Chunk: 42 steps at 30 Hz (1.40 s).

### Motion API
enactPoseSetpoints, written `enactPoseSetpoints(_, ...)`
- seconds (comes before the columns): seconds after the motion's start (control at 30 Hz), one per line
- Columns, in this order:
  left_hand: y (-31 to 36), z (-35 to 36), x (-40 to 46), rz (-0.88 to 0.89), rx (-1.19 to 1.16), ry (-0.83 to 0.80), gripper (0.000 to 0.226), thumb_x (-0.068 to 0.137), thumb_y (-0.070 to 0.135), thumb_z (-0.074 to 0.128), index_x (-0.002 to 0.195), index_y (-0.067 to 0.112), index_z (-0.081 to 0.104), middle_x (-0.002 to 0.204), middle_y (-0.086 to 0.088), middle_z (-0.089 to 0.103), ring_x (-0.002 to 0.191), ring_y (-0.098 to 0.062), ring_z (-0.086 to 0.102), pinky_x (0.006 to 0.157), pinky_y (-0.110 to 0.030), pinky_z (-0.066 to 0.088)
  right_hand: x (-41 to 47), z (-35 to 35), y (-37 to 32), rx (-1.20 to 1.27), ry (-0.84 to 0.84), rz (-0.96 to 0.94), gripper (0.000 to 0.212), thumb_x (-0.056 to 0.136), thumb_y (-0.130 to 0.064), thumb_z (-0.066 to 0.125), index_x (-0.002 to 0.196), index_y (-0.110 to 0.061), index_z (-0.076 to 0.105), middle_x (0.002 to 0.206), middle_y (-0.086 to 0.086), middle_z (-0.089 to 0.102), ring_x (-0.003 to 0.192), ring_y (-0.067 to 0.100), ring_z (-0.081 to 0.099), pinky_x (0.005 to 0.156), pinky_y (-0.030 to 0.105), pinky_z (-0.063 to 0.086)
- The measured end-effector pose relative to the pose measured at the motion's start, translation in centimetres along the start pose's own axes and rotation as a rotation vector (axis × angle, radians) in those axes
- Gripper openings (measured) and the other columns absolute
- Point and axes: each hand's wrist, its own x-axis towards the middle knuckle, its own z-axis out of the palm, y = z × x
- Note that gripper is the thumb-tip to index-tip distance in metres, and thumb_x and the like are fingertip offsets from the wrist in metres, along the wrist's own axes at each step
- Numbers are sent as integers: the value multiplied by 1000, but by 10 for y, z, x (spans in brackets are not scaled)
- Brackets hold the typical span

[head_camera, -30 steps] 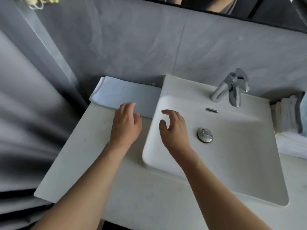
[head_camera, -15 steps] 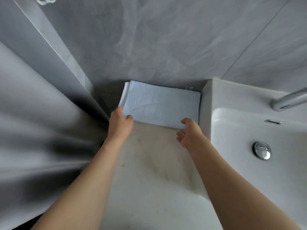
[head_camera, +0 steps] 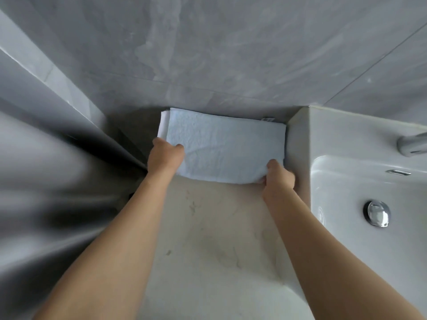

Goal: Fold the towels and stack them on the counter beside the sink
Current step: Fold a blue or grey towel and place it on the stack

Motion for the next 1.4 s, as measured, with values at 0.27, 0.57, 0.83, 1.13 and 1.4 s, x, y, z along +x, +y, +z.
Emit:
enactPoseSetpoints(0.27,11,-2,-35,255,-114,-28,9,86,24,44,88,20,52,79,3,54,68,-22,49,60,-36,40,-8,-12,-14,-126,-252,-290,25,74,3,37,76,-19,50,61,-5,47,54,12,37,48,21,33)
enactPoseSetpoints(0.57,9,-13,-137,215,-453,-19,12,87,20,47,79,12,43,65,8,36,56,-11,33,49,-26,29,-62,-78,-37,-177,-455,-470,26,66,-31,57,85,-14,63,78,3,65,69,19,61,60,30,50)
enactPoseSetpoints(0.83,35,-4,-237,305,-599,-85,20,78,22,51,68,17,35,55,9,34,54,-13,34,52,-26,25,-75,-182,-28,-128,-512,-636,12,61,-18,58,71,-15,52,63,-2,50,58,13,46,54,25,38)
enactPoseSetpoints(1.13,62,75,-358,385,-535,-268,32,67,29,53,82,3,43,77,-3,39,72,-18,37,64,-32,27,-35,-316,-25,35,-429,-576,31,63,-12,59,90,1,51,75,7,54,67,19,51,61,31,42)
enactPoseSetpoints(1.4,91,189,-461,436,-457,-383,30,70,27,54,83,1,42,77,-3,39,73,-18,36,63,-32,25,33,-454,-41,124,-270,-564,16,78,-3,59,89,-14,55,80,4,59,72,20,57,66,32,49)
